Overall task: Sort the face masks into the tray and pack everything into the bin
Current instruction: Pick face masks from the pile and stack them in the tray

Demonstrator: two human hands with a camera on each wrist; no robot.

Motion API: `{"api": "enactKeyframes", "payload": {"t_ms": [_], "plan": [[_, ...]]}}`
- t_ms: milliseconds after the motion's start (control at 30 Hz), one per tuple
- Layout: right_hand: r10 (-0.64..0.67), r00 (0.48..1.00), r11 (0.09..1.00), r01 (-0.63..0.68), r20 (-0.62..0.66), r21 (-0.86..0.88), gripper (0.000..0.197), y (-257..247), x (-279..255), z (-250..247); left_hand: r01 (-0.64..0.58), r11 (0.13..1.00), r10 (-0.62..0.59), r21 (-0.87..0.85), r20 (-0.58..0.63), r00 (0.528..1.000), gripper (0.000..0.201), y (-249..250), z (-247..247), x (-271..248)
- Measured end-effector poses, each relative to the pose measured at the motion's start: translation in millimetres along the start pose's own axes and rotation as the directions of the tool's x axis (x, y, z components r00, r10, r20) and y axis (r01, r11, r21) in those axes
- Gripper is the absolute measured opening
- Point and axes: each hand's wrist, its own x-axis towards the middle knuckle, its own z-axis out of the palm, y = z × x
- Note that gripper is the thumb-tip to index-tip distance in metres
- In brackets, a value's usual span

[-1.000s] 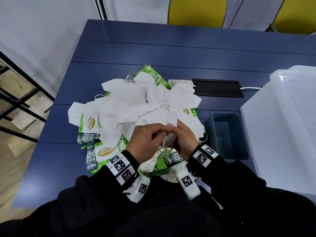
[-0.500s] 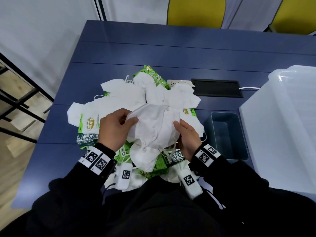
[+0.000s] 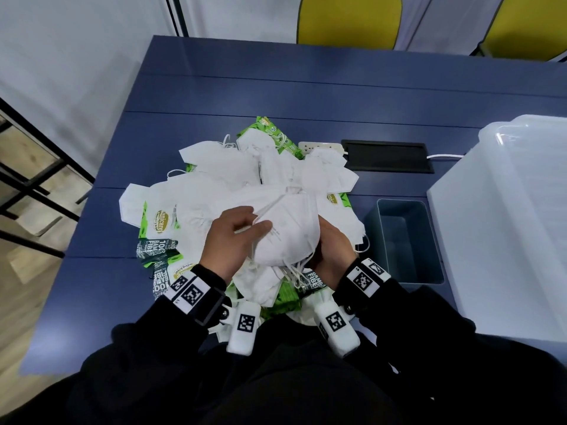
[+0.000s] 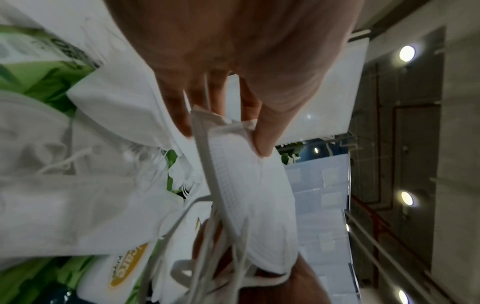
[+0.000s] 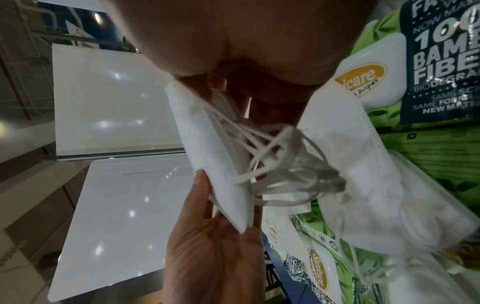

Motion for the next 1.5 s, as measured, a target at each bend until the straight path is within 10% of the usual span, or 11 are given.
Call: {"api": "enactKeyframes", "payload": {"t_ms": [167,467,567,867,1133,1300,1500], "plan": [[0.095,0.995,0.995,-0.096,0.032,0.026,0.065,2,1,-5,-0.004,0.999,0.004,-0.044,-0.009,1.000,0.008,-1,-5,1],[0.076,0.994,0.896,-0.034,0.076,-0.444,0.014,8,-4,-17,-0.001,0.998,-0.002,-0.061,-0.042,0.999,0.027,-11,-13,3],[0.105,0.994,0.880,-0.097,-0.008,-0.464,0.025,4,-2,-24,0.000,0.998,-0.004,-0.068,-0.057,0.998,0.036,-14,-18,4],[0.068,0.998,0.976,-0.064,-0.014,0.209,0.015,-17,-3,-15,0.096,0.984,-0.104,-0.150,-0.044,0.994,0.042,-31,-11,6],[0.078,0.996,0.967,-0.088,-0.051,-0.240,0.017,-28,11,-28,0.122,0.973,-0.136,-0.197,-0.059,0.989,0.030,-33,-11,14],[-0.026,0.999,0.733,0.048,0.043,-0.679,0.013,-20,15,-31,0.115,0.991,-0.113,-0.071,0.028,0.993,0.025,-33,-4,8],[-0.050,0.990,0.546,0.138,0.133,-0.826,0.018,-14,19,-28,0.014,0.989,-0.052,0.150,0.252,0.966,0.077,-28,-3,9]]}}
